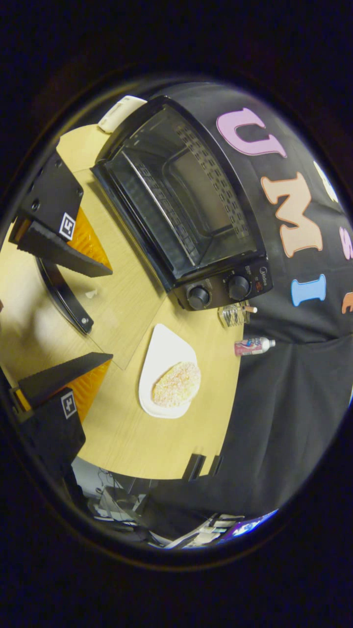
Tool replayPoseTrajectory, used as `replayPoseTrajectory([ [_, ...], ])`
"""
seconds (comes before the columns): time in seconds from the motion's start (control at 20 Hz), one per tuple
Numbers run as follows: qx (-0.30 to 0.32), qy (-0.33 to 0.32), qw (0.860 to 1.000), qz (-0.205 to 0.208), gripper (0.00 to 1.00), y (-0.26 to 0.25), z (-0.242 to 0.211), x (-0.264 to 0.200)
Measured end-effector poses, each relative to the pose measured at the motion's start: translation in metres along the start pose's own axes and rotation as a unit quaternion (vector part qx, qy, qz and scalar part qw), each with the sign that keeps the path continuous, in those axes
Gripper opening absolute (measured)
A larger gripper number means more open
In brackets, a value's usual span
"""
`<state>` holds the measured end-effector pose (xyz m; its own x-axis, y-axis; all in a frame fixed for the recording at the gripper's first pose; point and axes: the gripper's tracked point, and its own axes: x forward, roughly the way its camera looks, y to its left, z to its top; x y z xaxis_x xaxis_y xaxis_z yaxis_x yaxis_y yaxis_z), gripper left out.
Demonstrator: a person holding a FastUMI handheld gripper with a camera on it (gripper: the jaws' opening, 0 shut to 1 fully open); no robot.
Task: Open the toaster oven, put the food inside, and close the toaster oven door.
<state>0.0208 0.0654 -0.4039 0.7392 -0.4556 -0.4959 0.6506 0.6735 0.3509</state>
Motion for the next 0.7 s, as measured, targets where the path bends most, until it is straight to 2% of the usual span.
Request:
replayPoseTrajectory([
  [0.4, -0.002, -0.007, 1.000, -0.011, 0.95, -0.001, 0.003, -0.002],
  [0.7, 0.030, 0.003, 0.999, -0.020, 0.95, 0.000, -0.006, -0.011],
])
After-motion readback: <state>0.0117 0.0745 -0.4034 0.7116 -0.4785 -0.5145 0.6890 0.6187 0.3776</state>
